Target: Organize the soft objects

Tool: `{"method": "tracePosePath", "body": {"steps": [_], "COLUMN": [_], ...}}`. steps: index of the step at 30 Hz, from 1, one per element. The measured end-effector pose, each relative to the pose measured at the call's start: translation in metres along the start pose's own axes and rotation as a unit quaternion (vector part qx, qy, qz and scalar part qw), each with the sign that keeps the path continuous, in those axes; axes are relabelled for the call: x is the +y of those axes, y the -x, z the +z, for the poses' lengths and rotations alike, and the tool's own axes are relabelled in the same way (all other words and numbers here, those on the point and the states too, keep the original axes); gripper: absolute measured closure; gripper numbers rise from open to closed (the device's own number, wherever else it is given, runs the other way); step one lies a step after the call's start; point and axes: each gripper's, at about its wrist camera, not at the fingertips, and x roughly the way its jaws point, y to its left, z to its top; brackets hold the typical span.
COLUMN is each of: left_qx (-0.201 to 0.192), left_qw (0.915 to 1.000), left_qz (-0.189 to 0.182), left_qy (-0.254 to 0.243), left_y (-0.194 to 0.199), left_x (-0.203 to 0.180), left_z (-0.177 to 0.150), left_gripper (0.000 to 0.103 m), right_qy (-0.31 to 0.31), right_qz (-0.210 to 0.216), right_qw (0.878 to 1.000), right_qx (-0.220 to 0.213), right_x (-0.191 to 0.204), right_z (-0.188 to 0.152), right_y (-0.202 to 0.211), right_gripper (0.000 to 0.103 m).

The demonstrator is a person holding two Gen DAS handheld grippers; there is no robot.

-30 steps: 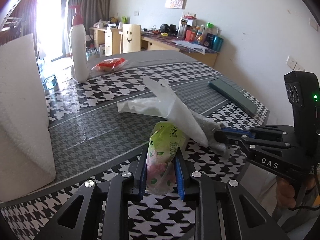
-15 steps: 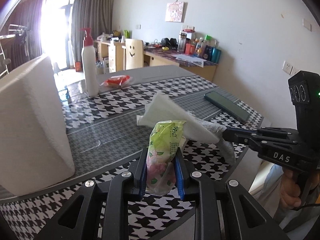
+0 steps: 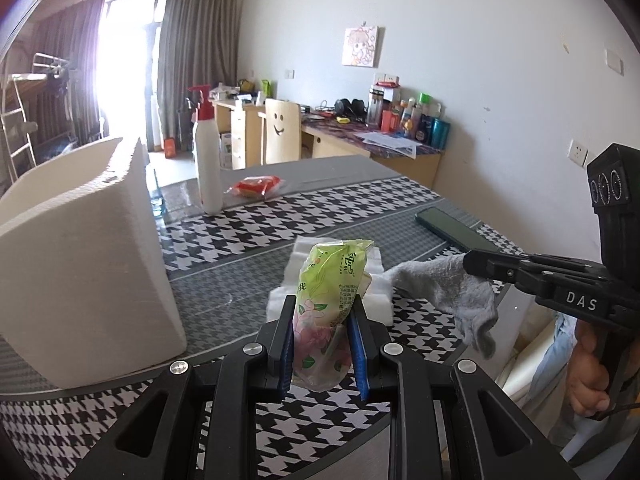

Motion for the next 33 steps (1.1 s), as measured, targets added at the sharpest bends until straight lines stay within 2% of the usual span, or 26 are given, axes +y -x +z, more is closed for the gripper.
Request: {"method": "tracePosePath", "body": {"steps": [15, 23, 26, 27, 28, 29, 30, 31, 32, 33], "left_qx": [-0.027, -0.025, -0.024, -0.023, -0.023, -0.022, -0.02, -0.018, -0.017, -0.016], "left_qw": [0.9996, 0.9996, 0.9997, 0.9997, 0.9997, 0.9997, 0.9997, 0.9998, 0.9998, 0.9998], "left_qz": [0.011, 0.012, 0.012, 0.012, 0.011, 0.011, 0.011, 0.012, 0.011, 0.012], "left_qy": [-0.002, -0.001, -0.001, -0.001, -0.002, -0.001, -0.001, -0.001, 0.0, 0.001], "left_y": [0.022, 0.024, 0.024, 0.024, 0.024, 0.023, 0.022, 0.021, 0.02, 0.018], "left_x": [0.004, 0.008, 0.009, 0.008, 0.008, 0.008, 0.008, 0.008, 0.009, 0.01], "left_z": [0.0, -0.002, -0.001, 0.0, 0.0, 0.001, 0.001, 0.001, 0.001, 0.002], "left_gripper": [0.078, 0.078, 0.078, 0.078, 0.078, 0.078, 0.078, 0.078, 0.078, 0.078], "right_qy": [0.022, 0.042, 0.048, 0.048, 0.049, 0.051, 0.05, 0.049, 0.049, 0.049], "right_qz": [0.01, -0.013, -0.007, -0.008, -0.01, -0.012, -0.014, -0.014, -0.012, -0.011], "right_qw": [0.999, 0.999, 0.999, 0.999, 0.999, 0.999, 0.999, 0.999, 0.999, 0.999], "right_qx": [-0.036, -0.012, 0.0, 0.004, 0.008, 0.011, 0.012, 0.013, 0.013, 0.014], "right_x": [0.019, 0.02, 0.019, 0.019, 0.018, 0.018, 0.017, 0.016, 0.014, 0.013], "right_z": [0.015, 0.006, -0.001, -0.002, -0.004, -0.005, -0.007, -0.008, -0.01, -0.012], "right_y": [0.013, -0.003, -0.008, -0.009, -0.012, -0.013, -0.015, -0.017, -0.018, -0.019], "right_gripper": [0.099, 0.098, 0.097, 0.095, 0.087, 0.075, 0.067, 0.053, 0.047, 0.047]}}
